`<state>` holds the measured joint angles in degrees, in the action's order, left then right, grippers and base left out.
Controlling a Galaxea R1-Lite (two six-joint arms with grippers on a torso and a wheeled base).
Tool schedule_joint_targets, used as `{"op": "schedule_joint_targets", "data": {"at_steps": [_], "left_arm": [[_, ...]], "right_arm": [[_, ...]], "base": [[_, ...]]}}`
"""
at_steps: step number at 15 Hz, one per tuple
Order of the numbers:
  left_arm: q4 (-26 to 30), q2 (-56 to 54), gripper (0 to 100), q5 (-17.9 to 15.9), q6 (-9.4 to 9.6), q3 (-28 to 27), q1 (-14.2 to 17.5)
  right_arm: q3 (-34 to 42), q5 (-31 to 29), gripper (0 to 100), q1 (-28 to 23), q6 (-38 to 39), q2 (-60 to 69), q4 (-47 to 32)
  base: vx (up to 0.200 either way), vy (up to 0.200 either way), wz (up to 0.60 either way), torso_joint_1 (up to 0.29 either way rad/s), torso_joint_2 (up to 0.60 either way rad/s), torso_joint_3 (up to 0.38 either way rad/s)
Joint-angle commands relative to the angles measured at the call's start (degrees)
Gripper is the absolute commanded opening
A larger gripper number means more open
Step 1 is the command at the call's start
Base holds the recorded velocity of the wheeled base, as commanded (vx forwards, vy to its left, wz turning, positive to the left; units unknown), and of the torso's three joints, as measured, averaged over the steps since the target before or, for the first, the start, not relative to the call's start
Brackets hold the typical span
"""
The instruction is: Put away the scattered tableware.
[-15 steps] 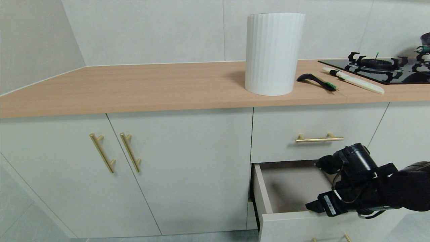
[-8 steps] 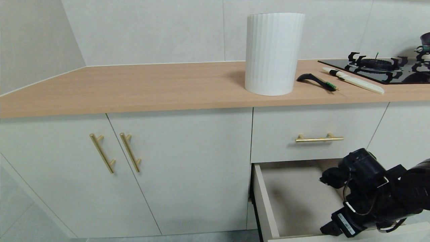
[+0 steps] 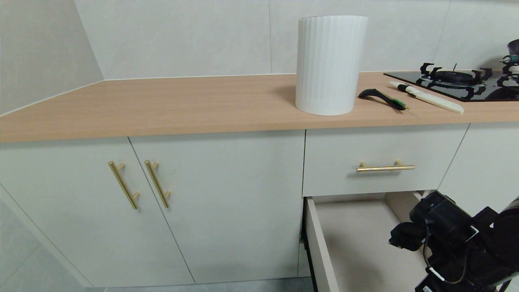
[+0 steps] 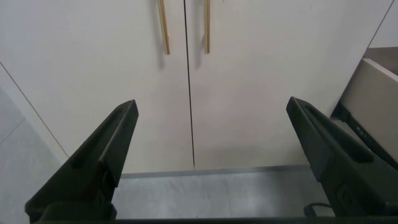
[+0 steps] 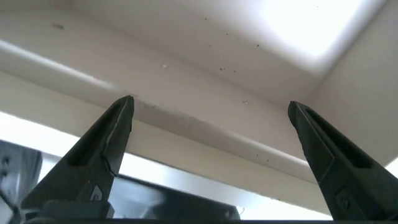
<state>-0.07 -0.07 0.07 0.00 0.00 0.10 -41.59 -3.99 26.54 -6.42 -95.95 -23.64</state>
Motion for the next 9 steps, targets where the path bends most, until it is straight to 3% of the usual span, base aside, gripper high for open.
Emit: {"op": "schedule_joint_targets", "data": {"at_steps": [1,5,9], "left_arm": [[-0.01,0.07,100,0.01,0.0,0.0,-0.01],[-0.01,0.07,100,0.01,0.0,0.0,-0.01],[-0.01,0.07,100,0.01,0.0,0.0,-0.01]], "right_arm": [[0.11,0.03,100,0.44,-1.05,1.29,-1.5],[-2.61,-0.06,100,0.44,1.33,3.4,-1.67],[-8.77,0.56,100,0.36,12.05,12.46,-1.59]], "base": [[0.0,0.0,0.0,0.0,0.0,0.0],[0.0,0.0,0.0,0.0,0.0,0.0],[0.0,0.0,0.0,0.0,0.0,0.0]]}}
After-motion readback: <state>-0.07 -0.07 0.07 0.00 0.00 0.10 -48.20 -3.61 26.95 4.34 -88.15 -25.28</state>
